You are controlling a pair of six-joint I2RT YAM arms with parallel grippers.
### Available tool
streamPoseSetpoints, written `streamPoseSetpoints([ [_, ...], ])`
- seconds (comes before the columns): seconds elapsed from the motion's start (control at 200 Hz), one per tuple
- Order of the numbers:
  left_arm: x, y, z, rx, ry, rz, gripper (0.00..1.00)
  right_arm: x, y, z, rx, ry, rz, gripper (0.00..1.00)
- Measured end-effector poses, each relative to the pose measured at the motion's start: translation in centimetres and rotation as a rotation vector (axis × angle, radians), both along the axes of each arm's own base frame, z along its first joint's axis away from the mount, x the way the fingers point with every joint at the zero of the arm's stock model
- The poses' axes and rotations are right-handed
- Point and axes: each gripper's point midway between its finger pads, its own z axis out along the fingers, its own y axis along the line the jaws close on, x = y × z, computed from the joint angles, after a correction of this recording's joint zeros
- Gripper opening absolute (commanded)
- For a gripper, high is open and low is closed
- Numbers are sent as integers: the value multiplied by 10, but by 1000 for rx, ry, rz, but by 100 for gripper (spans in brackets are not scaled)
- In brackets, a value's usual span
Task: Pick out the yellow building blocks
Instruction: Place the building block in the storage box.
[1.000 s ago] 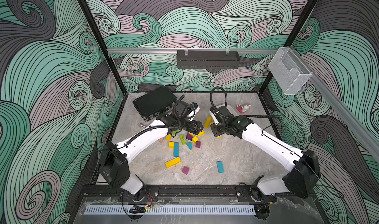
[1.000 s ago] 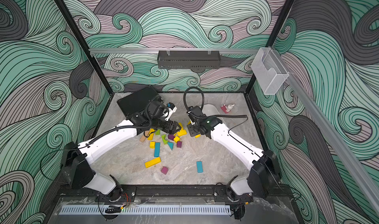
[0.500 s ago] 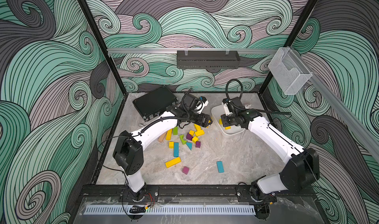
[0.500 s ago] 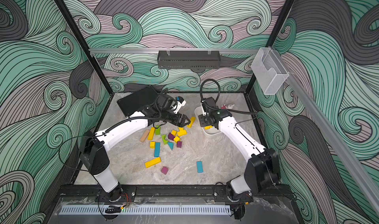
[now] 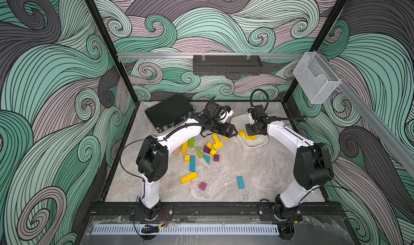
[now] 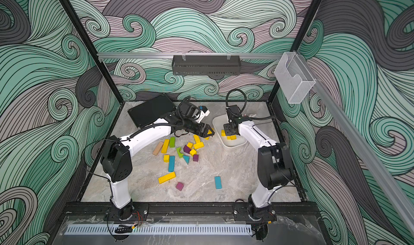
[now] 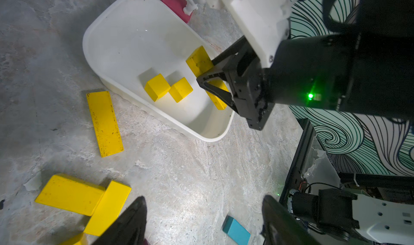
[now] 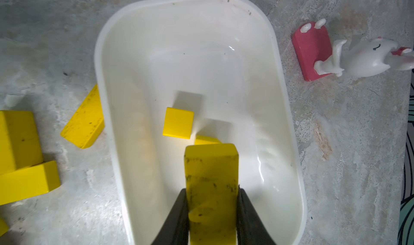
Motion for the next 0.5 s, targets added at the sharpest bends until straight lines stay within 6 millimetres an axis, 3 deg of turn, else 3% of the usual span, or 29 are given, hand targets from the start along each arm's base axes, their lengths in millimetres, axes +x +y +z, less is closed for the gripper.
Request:
streamPoseSetpoints([
  [0.305, -11, 5, -19, 25, 56, -18, 79, 11, -30, -18, -42, 17, -47, 31],
  [0.5, -14, 4, -20, 19, 67, -23, 79, 13, -39, -36, -65, 53, -68, 31],
])
